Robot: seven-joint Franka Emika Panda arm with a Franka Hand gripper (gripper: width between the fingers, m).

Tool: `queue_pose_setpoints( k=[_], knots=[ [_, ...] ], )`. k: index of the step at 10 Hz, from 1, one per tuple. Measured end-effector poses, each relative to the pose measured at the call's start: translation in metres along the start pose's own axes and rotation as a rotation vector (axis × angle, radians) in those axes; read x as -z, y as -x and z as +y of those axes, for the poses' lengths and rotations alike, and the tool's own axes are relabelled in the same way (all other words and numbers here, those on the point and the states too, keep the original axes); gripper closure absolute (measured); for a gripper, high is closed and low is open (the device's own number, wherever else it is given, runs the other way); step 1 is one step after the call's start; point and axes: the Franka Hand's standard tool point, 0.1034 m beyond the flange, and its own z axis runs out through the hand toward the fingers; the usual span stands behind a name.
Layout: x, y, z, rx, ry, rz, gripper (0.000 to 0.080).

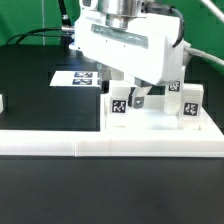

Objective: Assemble square table

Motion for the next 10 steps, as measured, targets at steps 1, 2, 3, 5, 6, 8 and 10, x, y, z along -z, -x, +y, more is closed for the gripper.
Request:
queue_pose_setpoints(
  k=[1,2,3,5,6,8,10],
  knots=[
    [0.000,-0.003,0.001,0.101,0.001,0.000,0.0152],
    [0.000,-0.003,0.002,0.158,0.001,0.000,0.0152],
    [-0.001,-0.003,0.002,0.211,0.001,0.000,0.0150],
    [0.001,-0.009,0.001,0.506,-0.007,0.021,0.0150],
    [0.000,-0.014,0.002,0.633,-0.026,0.055,0.0150],
    [-0.002,-0.016,0.010,0.794,-0.027,0.061,0.0150],
    [0.001,-0.015,0.014,0.879,-0.018,0.013,0.0150]
  ],
)
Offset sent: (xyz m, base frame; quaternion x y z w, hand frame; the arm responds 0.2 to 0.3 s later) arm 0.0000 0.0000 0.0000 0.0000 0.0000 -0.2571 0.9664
